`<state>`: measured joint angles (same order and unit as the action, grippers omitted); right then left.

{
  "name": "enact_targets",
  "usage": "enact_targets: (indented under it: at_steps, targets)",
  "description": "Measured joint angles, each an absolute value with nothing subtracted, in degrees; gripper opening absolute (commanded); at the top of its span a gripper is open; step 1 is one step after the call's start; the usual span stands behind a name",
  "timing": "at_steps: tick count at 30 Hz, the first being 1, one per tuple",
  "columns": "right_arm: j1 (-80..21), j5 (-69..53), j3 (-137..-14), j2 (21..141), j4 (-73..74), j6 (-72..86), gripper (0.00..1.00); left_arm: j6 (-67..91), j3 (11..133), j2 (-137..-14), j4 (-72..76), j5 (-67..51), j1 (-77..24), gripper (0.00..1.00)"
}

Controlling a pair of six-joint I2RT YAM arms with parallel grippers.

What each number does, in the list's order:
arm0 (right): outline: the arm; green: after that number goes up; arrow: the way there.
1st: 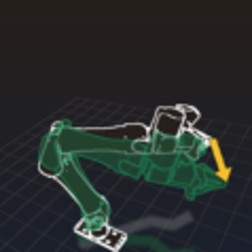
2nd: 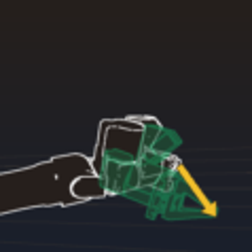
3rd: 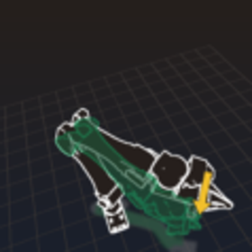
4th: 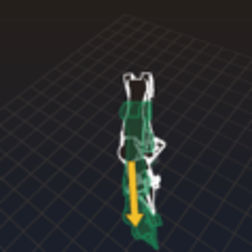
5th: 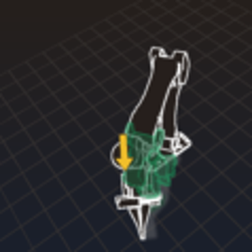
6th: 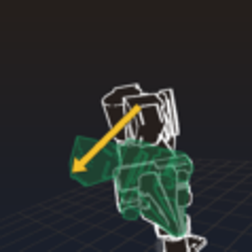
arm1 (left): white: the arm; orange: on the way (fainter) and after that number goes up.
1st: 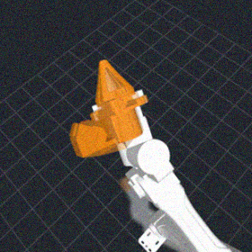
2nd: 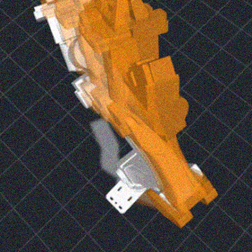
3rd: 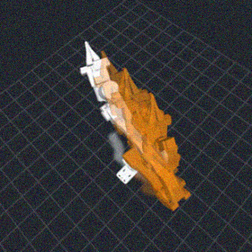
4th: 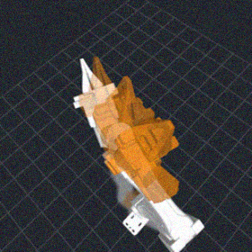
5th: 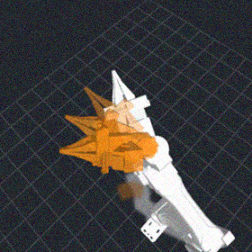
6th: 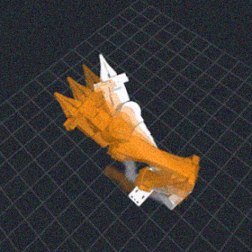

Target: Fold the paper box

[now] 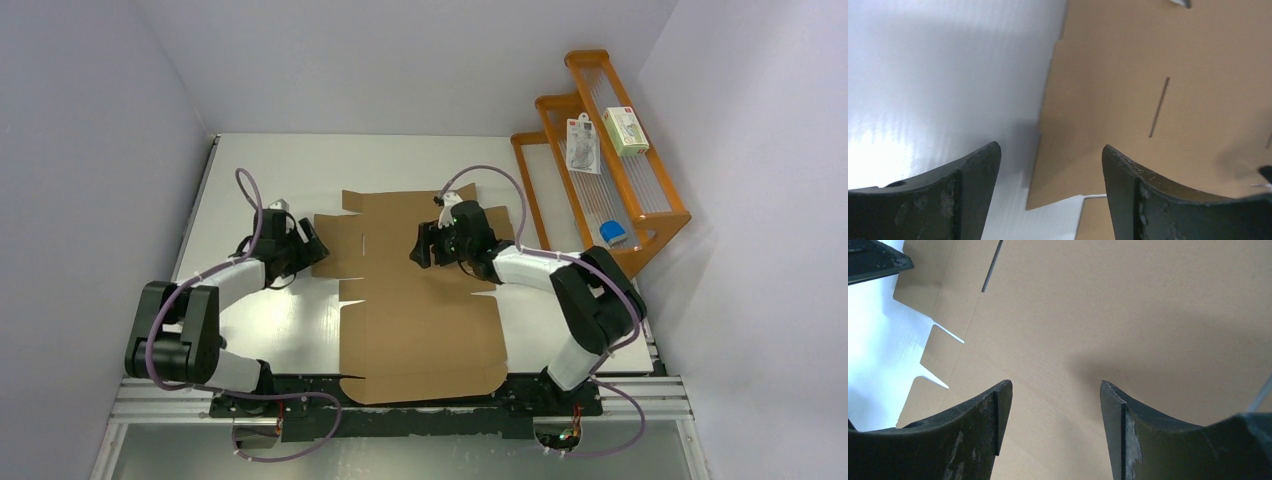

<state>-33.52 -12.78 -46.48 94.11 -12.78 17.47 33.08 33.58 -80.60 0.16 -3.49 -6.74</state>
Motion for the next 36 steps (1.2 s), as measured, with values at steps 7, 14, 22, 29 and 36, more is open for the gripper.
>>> enact_targets:
  at_steps: [7,14,22,29,36]
  targets:
    - [-33.76,-14.5,-47.16,100.12,-17.21,19.9,0.69,32.95,33.58,-83.29,4.47,-9.13,-6.68,0.4]
    - [-33.76,-14.33,-48.05,103.39,-20.1,21.98,0.69,31.44,34.15,-82.48,4.36,-11.68,-6.7,0.13]
    - [-33.78,-13.47,-48.07,104.6,-22.76,23.55,0.69,29.08,39.7,-78.48,-0.21,-8.43,-12.27,0.07]
    - [-33.78,-12.67,-47.7,104.95,-24.38,25.1,0.68,26.7,45.63,-78.32,-6.24,1.96,-21.45,0.05]
    - [-33.76,-11.81,-47.29,105.84,-26.89,26.83,0.68,25.41,51.7,-80.71,-12.75,14.94,-31.09,0.05]
